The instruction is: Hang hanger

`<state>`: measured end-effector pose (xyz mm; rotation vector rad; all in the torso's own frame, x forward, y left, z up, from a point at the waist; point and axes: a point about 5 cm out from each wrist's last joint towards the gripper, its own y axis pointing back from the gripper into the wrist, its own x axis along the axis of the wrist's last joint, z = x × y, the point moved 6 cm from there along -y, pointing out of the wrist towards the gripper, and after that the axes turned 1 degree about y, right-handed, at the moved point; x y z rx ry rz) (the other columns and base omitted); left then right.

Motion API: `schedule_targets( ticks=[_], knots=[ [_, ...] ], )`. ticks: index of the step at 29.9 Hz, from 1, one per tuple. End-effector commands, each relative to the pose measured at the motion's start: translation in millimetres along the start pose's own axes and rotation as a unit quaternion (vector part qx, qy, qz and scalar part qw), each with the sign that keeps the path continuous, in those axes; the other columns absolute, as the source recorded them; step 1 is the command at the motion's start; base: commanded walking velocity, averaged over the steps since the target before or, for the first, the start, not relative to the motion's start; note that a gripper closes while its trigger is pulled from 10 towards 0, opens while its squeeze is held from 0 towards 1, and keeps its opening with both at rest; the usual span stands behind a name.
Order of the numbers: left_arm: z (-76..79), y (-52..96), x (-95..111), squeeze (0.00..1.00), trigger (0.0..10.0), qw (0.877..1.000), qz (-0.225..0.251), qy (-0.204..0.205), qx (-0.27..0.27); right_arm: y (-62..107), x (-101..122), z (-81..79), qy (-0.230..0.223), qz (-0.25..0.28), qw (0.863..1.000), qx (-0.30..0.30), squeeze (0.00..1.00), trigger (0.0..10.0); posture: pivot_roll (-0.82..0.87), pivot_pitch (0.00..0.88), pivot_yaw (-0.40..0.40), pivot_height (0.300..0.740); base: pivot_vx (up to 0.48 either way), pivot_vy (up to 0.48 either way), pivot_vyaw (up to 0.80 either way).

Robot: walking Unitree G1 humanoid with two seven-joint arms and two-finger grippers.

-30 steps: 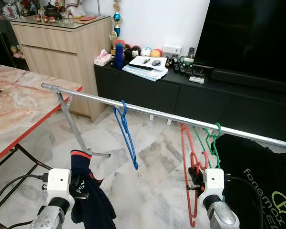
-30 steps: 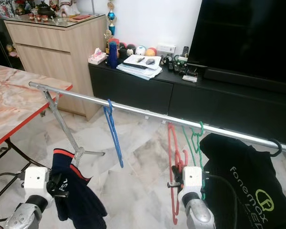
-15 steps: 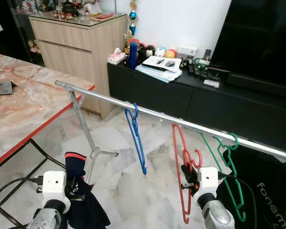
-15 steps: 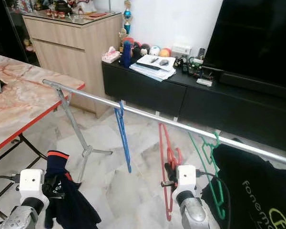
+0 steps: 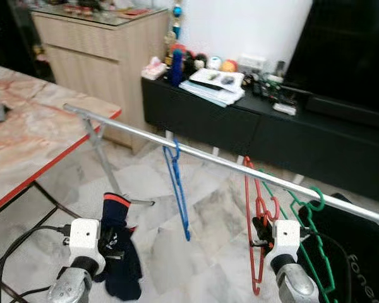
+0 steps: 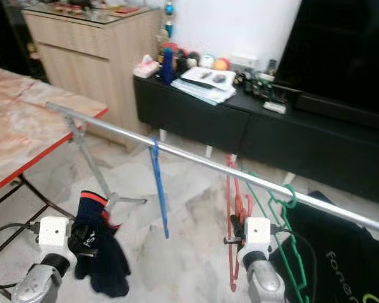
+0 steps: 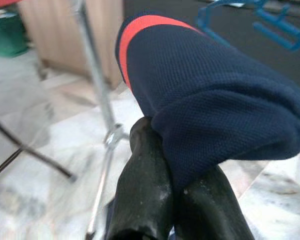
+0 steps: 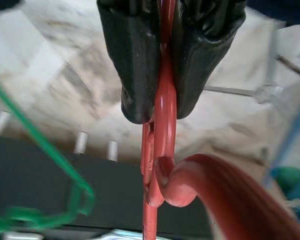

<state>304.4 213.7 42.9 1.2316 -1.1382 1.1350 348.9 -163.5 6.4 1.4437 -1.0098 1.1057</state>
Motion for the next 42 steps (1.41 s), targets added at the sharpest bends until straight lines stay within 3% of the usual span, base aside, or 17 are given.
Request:
schedule_targets(
  ticks=[1, 7, 15, 22, 24, 29, 42],
  knots=[
    [-1.4, -1.0, 6, 0.0, 10.0, 1.0, 0.012, -0.009, -0.002, -1.4, 9, 2.6, -0.003, 0.018, 1.0, -0.007, 0.0, 10.0, -0.01, 0.0, -0.029, 0.74, 0.0, 0.0, 0.0],
    [1.0, -1.0, 6, 0.0, 10.0, 1.0, 0.011, -0.011, -0.007, -2.9, 17, 5.5, -0.007, 0.036, 0.999, -0.02, 0.0, 10.0, -0.01, 0.005, -0.027, 0.74, 0.0, 0.0, 0.0],
    [2.8, -1.4, 6, 0.0, 10.0, 1.0, 0.008, -0.012, -0.012, -13.7, 17, 19.4, -0.008, -0.001, 0.998, -0.061, 0.0, 10.0, 0.0, 0.017, -0.021, 0.74, 0.0, 0.0, 0.0],
    [4.6, -2.4, 6, 0.0, 10.0, 1.0, 0.007, -0.014, -0.015, -27.9, 30, 13.6, -0.013, -0.009, 0.998, -0.058, 0.0, 10.0, 0.0, 0.021, -0.015, 0.74, 0.0, 0.0, 0.0],
    [4.9, -3.0, 7, 0.0, 10.0, 1.0, 0.007, -0.016, -0.016, -39.2, 48, 6.7, -0.015, 0.002, 0.999, -0.052, 0.0, 10.0, 0.01, 0.021, -0.014, 0.74, 0.0, 0.0, 0.0],
    [4.5, -3.2, 8, 0.0, 10.0, 1.0, 0.008, -0.017, -0.015, -47.2, 60, 4.0, -0.018, 0.002, 0.998, -0.057, 0.0, 10.0, 0.02, 0.023, -0.018, 0.74, 0.0, 0.0, 0.0],
    [2.4, -1.1, 6, 0.0, 10.0, 1.0, 0.003, -0.02, -0.013, -55.7, 62, 12.7, -0.054, -0.052, 0.992, -0.099, 0.0, 10.0, 0.04, 0.027, -0.022, 0.74, 0.0, 0.0, 0.0]
  ],
)
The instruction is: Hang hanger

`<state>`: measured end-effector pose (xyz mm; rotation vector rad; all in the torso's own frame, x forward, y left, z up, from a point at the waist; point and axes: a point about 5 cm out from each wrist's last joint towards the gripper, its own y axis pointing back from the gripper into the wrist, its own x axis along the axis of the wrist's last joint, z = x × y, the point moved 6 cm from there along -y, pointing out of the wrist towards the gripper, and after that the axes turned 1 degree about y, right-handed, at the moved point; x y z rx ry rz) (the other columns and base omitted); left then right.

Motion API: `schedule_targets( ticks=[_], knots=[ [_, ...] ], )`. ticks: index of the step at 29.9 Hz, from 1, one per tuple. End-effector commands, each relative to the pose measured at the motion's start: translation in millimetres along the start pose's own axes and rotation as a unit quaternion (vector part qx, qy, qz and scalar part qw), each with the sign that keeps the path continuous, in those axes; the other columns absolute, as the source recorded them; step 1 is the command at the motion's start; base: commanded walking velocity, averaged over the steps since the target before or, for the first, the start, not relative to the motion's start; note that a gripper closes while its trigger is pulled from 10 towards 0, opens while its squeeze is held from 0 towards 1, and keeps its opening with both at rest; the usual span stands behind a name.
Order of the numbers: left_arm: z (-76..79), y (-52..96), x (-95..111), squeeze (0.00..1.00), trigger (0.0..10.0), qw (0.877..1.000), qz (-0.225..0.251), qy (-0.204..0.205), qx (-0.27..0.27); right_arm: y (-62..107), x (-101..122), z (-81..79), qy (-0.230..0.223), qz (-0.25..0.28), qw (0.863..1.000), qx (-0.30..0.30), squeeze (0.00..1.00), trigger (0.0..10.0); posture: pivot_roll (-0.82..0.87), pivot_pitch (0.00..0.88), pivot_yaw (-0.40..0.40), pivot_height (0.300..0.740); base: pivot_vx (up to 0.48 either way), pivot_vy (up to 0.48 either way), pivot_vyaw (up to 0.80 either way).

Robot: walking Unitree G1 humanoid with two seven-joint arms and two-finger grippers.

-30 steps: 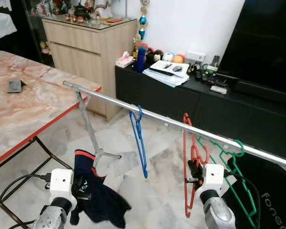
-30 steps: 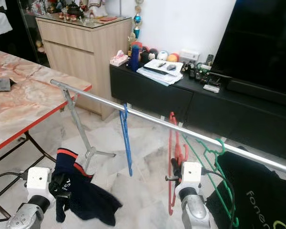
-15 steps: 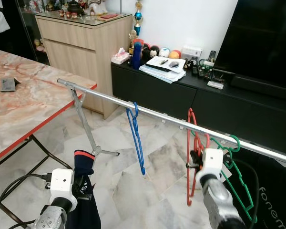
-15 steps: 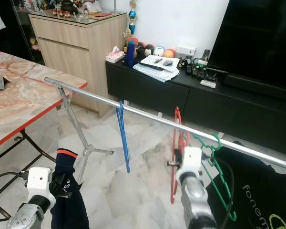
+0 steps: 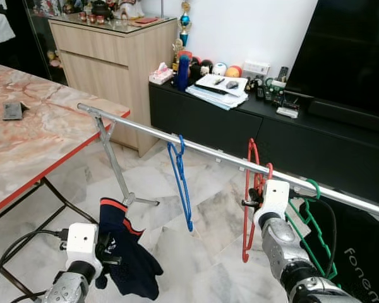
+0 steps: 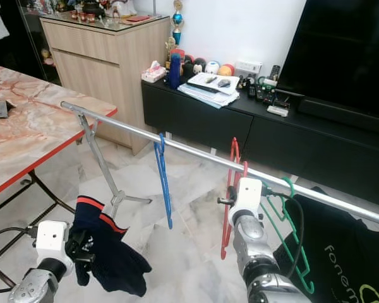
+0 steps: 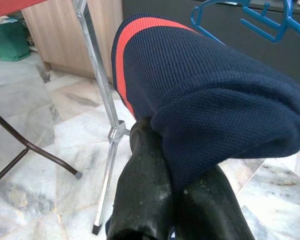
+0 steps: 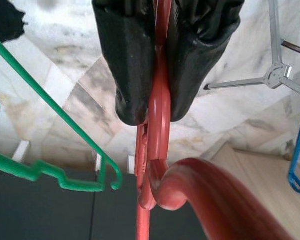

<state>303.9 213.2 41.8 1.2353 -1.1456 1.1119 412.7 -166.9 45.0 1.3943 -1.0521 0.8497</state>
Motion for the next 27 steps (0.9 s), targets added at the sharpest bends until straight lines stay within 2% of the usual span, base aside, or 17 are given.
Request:
schedule_targets(
  ticks=[1, 6, 11, 16, 25, 26, 27],
  knots=[
    [1.9, -1.4, 7, 0.0, 10.0, 1.0, 0.008, -0.014, -0.007, -2.8, 11, 2.8, -0.011, 0.003, 1.0, -0.008, 0.0, 10.0, 0.04, 0.027, -0.022, 0.74, 0.0, 0.0, 0.0],
    [2.3, -0.7, 7, 0.0, 10.0, 1.0, 0.006, -0.014, -0.009, -4.0, 12, 5.7, -0.027, -0.008, 0.999, -0.015, 0.0, 10.0, 0.04, 0.028, -0.021, 0.74, 0.0, 0.0, 0.0],
    [3.0, -0.9, 7, 0.0, 10.0, 1.0, 0.005, -0.014, -0.011, -3.6, 3, 9.1, -0.043, -0.035, 0.998, -0.02, 0.0, 10.0, 0.04, 0.028, -0.023, 0.74, 0.0, 0.0, 0.0],
    [4.6, -1.0, 6, 0.0, 10.0, 1.0, 0.002, -0.013, -0.013, -1.9, -8, 2.9, -0.025, -0.058, 0.998, 0.002, 0.0, 10.0, 0.04, 0.028, -0.024, 0.74, 0.0, 0.0, 0.0],
    [6.4, -1.0, 5, 0.0, 10.0, 1.0, 0.001, -0.012, -0.016, -0.2, -14, 1.0, -0.023, -0.062, 0.998, 0.016, 0.0, 10.0, 0.04, 0.027, -0.023, 0.74, 0.0, 0.0, 0.0],
    [6.4, -1.0, 5, 0.0, 10.0, 1.0, 0.001, -0.012, -0.015, -0.1, -13, 1.3, -0.024, -0.058, 0.998, 0.018, 0.25, 10.0, 0.04, 0.027, -0.024, 0.74, 0.0, 0.0, 0.0],
    [6.3, -0.9, 5, 0.0, 10.0, 1.0, 0.001, -0.012, -0.015, -0.1, -13, 1.5, -0.025, -0.057, 0.998, 0.018, 0.25, 10.0, 0.04, 0.027, -0.024, 0.74, 0.0, 0.0, 0.0]
  ],
)
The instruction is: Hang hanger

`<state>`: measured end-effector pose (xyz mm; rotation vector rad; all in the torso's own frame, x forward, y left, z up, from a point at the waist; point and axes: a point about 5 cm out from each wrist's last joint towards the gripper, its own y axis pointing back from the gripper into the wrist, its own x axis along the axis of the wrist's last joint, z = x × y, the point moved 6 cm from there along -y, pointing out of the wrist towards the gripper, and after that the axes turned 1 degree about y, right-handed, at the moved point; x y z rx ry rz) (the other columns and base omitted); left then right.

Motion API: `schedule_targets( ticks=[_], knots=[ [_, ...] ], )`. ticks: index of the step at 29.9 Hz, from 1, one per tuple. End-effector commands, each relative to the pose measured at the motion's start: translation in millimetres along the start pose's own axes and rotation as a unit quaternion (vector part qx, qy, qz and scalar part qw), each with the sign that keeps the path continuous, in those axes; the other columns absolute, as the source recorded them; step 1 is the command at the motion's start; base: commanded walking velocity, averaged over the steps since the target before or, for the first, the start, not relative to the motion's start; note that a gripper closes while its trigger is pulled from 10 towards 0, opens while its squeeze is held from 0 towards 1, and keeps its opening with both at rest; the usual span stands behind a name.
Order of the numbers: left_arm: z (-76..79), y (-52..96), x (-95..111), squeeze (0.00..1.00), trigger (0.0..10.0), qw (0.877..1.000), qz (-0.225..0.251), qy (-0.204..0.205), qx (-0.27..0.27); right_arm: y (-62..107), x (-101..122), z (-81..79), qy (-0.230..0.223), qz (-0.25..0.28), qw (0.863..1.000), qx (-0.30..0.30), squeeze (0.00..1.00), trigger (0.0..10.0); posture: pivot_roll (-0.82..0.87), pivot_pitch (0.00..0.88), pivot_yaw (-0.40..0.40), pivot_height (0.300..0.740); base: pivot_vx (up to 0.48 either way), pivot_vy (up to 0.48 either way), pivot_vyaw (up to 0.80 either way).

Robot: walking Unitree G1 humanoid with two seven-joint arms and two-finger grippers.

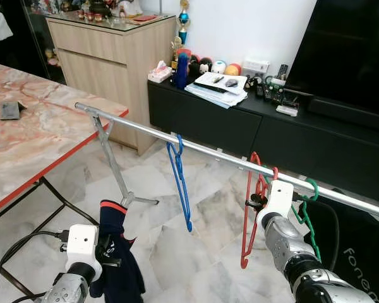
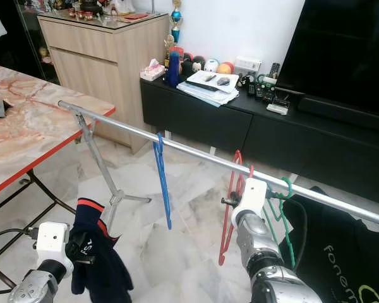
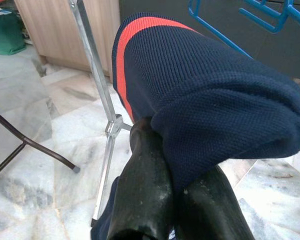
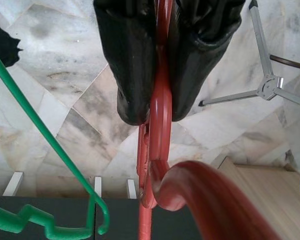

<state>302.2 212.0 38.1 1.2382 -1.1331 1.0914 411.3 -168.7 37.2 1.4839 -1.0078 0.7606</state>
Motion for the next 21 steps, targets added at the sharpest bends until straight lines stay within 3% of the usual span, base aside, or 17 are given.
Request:
schedule_targets(
  ticks=[1, 2, 5, 6, 8, 11, 12, 14, 15, 16, 21],
  knots=[
    [4.8, -2.1, 9, 0.0, 10.0, 1.0, 0.011, -0.013, -0.011, 0.8, -5, -0.4, 0.002, -0.005, 1.0, 0.006, 0.75, 10.0, 0.04, 0.027, -0.024, 0.74, 0.0, 0.0, 0.0],
    [4.6, -2.2, 8, 0.0, 10.0, 1.0, 0.011, -0.013, -0.01, 1.0, -4, 0.2, 0.004, 0.0, 1.0, 0.006, 0.92, 10.0, 0.04, 0.027, -0.024, 0.74, 0.0, 0.0, 0.0],
    [4.9, -2.4, 8, 0.0, 10.0, 1.0, 0.011, -0.012, -0.01, 1.1, 0, 0.7, 0.008, 0.012, 1.0, 0.006, 0.91, 10.0, 0.03, 0.028, -0.024, 0.74, 0.0, 0.0, 0.0],
    [5.2, -2.5, 8, 0.0, 10.0, 1.0, 0.011, -0.012, -0.01, 1.2, 4, 0.0, 0.011, 0.022, 1.0, 0.009, 0.83, 10.0, 0.03, 0.027, -0.024, 0.74, 0.0, 0.0, 0.0],
    [6.0, -2.8, 8, 0.0, 10.0, 1.0, 0.01, -0.013, -0.011, 1.6, 9, -1.4, 0.017, 0.039, 0.999, 0.014, 0.78, 10.0, 0.03, 0.027, -0.025, 0.74, 0.0, 0.0, 0.0],
    [6.3, -2.8, 7, 0.0, 10.0, 1.0, 0.009, -0.014, -0.011, 2.2, 12, -2.0, 0.015, 0.049, 0.999, 0.018, 0.78, 10.0, 0.03, 0.028, -0.025, 0.74, 0.0, 0.0, 0.0],
    [6.5, -2.8, 7, 0.0, 10.0, 1.0, 0.009, -0.014, -0.012, 2.7, 14, -2.2, 0.016, 0.058, 0.998, 0.019, 0.74, 10.0, 0.03, 0.028, -0.025, 0.74, 0.0, 0.0, 0.0],
    [7.1, -2.8, 7, 0.0, 10.0, 1.0, 0.009, -0.013, -0.012, 3.2, 16, -2.3, 0.02, 0.066, 0.997, 0.02, 0.09, 10.0, 0.03, 0.028, -0.025, 0.74, 0.0, 0.0, 0.0],
    [7.3, -2.7, 6, 0.0, 10.0, 1.0, 0.009, -0.013, -0.013, 3.4, 17, -2.3, 0.021, 0.068, 0.997, 0.021, 0.09, 10.0, 0.02, 0.028, -0.025, 0.74, 0.0, 0.0, 0.0],
    [7.9, -2.7, 6, 0.0, 10.0, 1.0, 0.009, -0.013, -0.013, 4.2, 19, -2.1, 0.023, 0.076, 0.997, 0.023, 0.0, 10.0, 0.02, 0.028, -0.026, 0.74, 0.0, 0.0, 0.0],
    [8.7, -1.8, 5, 0.0, 10.0, 1.0, 0.008, -0.011, -0.013, 8.2, 16, 0.1, 0.028, 0.095, 0.995, 0.03, 0.0, 10.0, 0.02, 0.032, -0.031, 0.74, 0.0, 0.0, 0.0]
  ],
)
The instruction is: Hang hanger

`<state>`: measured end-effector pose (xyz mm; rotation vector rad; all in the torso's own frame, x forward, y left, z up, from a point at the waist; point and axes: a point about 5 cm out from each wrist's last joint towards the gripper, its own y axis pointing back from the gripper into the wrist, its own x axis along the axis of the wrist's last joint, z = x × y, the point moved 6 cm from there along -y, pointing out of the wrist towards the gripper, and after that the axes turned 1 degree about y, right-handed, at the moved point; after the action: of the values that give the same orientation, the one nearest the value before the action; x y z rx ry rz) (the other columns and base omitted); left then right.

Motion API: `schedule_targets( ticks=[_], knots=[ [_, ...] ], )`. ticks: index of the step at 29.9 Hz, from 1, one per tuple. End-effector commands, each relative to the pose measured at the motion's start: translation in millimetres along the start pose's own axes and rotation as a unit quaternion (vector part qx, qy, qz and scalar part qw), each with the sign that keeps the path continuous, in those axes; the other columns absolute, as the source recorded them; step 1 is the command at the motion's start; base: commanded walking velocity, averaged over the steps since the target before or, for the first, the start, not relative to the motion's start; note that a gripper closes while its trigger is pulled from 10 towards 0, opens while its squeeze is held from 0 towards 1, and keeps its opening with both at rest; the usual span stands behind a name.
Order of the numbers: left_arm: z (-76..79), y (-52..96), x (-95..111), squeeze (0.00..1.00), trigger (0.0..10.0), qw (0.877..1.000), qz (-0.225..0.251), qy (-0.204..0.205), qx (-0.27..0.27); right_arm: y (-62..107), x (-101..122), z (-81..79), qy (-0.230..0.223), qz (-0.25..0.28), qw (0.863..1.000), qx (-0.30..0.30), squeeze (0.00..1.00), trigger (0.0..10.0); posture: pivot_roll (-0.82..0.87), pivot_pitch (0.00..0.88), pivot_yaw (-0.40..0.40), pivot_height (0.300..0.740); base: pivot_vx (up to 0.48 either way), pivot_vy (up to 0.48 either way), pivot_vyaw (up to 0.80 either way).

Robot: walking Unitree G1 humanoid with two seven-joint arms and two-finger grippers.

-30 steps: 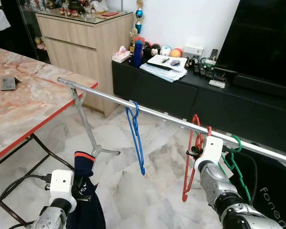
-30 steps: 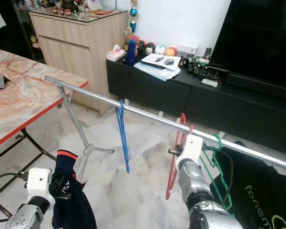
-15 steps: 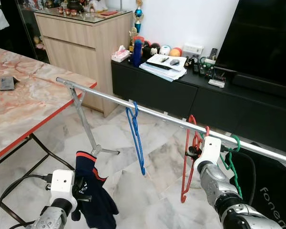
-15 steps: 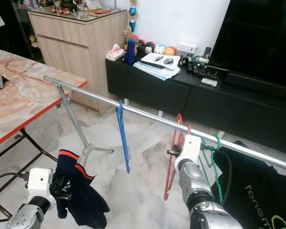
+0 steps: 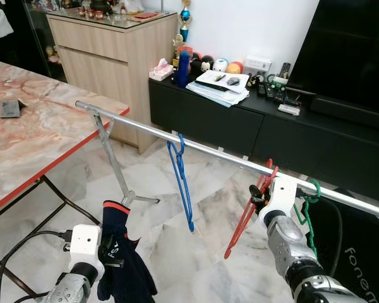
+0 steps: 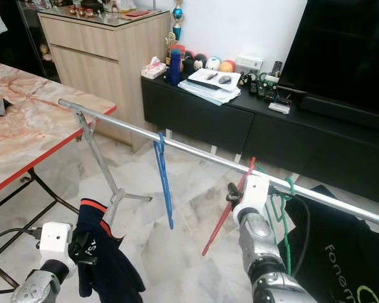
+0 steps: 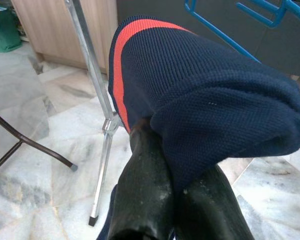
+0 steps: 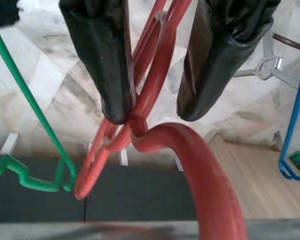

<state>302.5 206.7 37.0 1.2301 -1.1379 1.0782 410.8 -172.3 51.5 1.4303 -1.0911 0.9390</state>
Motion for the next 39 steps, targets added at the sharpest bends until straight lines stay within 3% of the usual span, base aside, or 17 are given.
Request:
schedule_targets(
  ticks=[1, 8, 16, 23, 39],
  knots=[
    [3.1, -0.9, 6, 0.0, 10.0, 1.0, 0.009, -0.01, -0.005, 1.8, 2, -0.6, 0.006, 0.014, 1.0, 0.006, 0.0, 10.0, 0.02, 0.032, -0.031, 0.74, 0.0, 0.0, 0.0],
    [4.0, 0.7, 3, 0.0, 10.0, 1.0, 0.005, -0.01, -0.007, 13.0, -4, 4.5, 0.015, 0.039, 0.999, 0.013, 0.0, 10.0, 0.01, 0.037, -0.033, 0.74, 0.0, 0.0, 0.0],
    [5.9, 1.2, 2, 0.0, 10.0, 1.0, 0.004, -0.012, -0.011, 30.8, 3, -6.1, 0.012, 0.102, 0.993, 0.053, 0.0, 10.0, 0.0, 0.039, -0.033, 0.74, 0.0, 0.0, 0.0],
    [5.0, 2.1, 1, 0.0, 10.0, 1.0, 0.003, -0.012, -0.009, 44.1, -5, -5.7, 0.02, 0.108, 0.992, 0.065, 0.0, 10.0, 0.0, 0.04, -0.04, 0.74, 0.0, 0.0, 0.0],
    [4.8, 1.5, 1, 0.0, 10.0, 1.0, 0.005, -0.011, -0.009, 86.1, -38, 12.6, 0.028, 0.099, 0.992, 0.068, 0.0, 10.0, -0.02, 0.029, -0.044, 0.74, 0.0, 0.0, 0.0]
  ],
)
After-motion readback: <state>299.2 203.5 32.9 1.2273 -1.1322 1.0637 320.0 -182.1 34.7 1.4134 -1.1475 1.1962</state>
